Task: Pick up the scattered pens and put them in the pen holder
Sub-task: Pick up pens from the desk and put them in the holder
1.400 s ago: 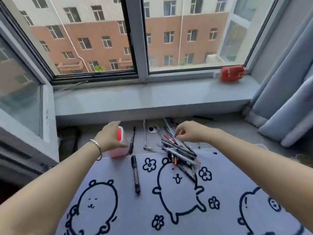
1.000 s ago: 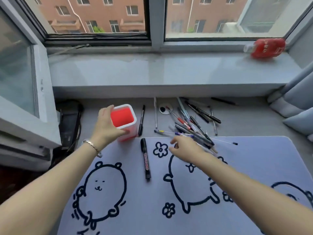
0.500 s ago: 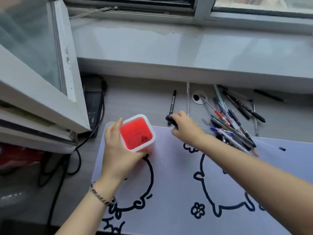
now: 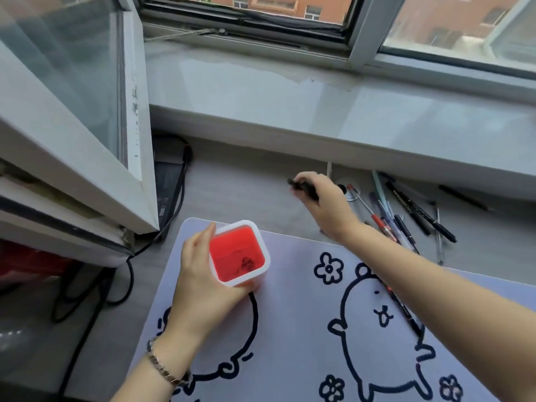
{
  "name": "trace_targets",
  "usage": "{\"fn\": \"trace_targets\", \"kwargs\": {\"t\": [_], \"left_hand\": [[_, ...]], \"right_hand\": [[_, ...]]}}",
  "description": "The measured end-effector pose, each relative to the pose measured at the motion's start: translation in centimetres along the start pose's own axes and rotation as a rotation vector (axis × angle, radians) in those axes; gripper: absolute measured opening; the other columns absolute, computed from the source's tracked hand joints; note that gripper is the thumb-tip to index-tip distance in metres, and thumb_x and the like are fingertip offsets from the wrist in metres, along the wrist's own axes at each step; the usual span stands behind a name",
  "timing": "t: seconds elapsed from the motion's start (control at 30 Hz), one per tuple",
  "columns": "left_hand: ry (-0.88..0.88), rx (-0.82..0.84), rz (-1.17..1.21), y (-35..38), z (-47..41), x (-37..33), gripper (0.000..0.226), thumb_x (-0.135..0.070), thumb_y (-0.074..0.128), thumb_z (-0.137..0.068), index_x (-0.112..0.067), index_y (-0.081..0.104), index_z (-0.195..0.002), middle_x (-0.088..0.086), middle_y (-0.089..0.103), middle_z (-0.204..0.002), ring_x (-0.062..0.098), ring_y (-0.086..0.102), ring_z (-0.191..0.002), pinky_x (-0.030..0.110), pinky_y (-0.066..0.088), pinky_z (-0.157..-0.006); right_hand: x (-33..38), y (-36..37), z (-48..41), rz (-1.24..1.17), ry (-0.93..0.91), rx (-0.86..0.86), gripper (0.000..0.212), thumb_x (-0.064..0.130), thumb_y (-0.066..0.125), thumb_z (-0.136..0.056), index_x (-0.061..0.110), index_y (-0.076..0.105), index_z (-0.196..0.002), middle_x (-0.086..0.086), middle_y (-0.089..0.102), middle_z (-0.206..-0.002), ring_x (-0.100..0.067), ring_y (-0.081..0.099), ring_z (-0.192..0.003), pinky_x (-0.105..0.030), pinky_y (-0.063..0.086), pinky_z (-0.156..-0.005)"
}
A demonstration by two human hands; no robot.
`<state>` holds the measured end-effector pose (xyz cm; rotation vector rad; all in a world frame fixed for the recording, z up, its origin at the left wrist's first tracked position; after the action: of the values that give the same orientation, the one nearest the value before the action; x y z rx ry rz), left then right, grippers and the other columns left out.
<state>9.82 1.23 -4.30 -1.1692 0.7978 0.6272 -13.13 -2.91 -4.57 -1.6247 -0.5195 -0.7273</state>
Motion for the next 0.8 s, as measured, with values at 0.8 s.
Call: {"fn": "trace_targets", "kwargs": {"t": [0.8], "left_hand": [[0.206, 0.135, -0.021, 9.4, 5.6, -6.7, 0.097, -0.023, 0.084, -0.048, -0.018, 0.037, -0.133, -0.01, 0.035, -0.118, -0.003, 0.036, -0.107, -0.012, 0.02, -0.078]], "right_hand": [[-9.6, -9.4, 16.5, 0.178, 0.492, -0.075, 0.012, 0.012, 0.056, -0.086, 0.012, 0.063, -0.096, -0.007, 0.063, -0.098, -0.021, 0.056, -0.088, -0.035, 0.048, -0.079]]}}
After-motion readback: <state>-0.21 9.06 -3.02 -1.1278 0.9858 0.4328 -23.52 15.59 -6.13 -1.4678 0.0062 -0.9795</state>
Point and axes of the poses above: each hand's wrist, its own z-axis away from the middle knuckle, its own y-axis out of the palm, x = y × z, the point moved 7 cm from there along -z, towards the middle knuckle
